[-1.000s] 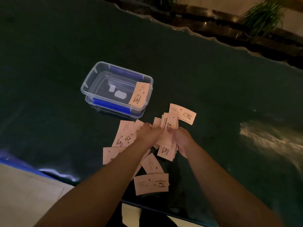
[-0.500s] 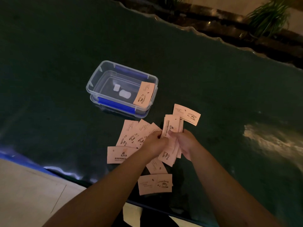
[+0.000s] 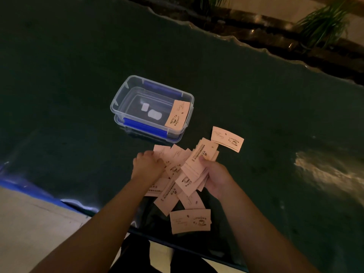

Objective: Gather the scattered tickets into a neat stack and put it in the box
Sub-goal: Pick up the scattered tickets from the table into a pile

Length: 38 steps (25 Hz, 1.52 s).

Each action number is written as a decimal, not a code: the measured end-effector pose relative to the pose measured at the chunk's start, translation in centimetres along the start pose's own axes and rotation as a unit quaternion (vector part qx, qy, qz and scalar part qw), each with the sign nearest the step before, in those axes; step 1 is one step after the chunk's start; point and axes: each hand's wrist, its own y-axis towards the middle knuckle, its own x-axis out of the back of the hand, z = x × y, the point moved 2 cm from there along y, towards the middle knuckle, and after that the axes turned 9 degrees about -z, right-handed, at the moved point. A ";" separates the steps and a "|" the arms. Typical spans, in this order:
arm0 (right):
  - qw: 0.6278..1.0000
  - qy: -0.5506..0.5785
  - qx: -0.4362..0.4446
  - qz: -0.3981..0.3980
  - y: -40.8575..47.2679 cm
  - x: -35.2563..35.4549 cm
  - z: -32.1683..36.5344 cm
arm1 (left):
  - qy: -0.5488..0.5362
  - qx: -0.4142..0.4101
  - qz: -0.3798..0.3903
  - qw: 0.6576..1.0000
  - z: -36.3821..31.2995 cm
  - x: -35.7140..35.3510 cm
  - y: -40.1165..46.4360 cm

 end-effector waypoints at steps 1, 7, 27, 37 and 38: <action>1.000 -0.008 -0.002 0.001 -0.1 -0.7 -0.1 | -0.020 0.017 0.010 1.000 -0.2 0.2 0.3; 0.999 -0.051 0.003 -0.012 -0.3 -3.4 -0.4 | -0.145 0.076 0.124 0.979 -3.0 -0.2 0.0; 0.990 -0.034 0.135 -0.010 1.2 0.3 2.9 | -0.266 -0.002 0.240 0.934 -9.9 -3.1 -2.5; 0.991 0.052 0.106 -0.057 1.1 7.4 2.7 | 0.321 -0.540 0.218 0.747 -2.0 -5.2 -9.0; 0.993 0.035 0.102 -0.055 0.8 7.9 2.4 | 0.346 -0.553 0.219 0.726 -1.4 -5.7 -9.1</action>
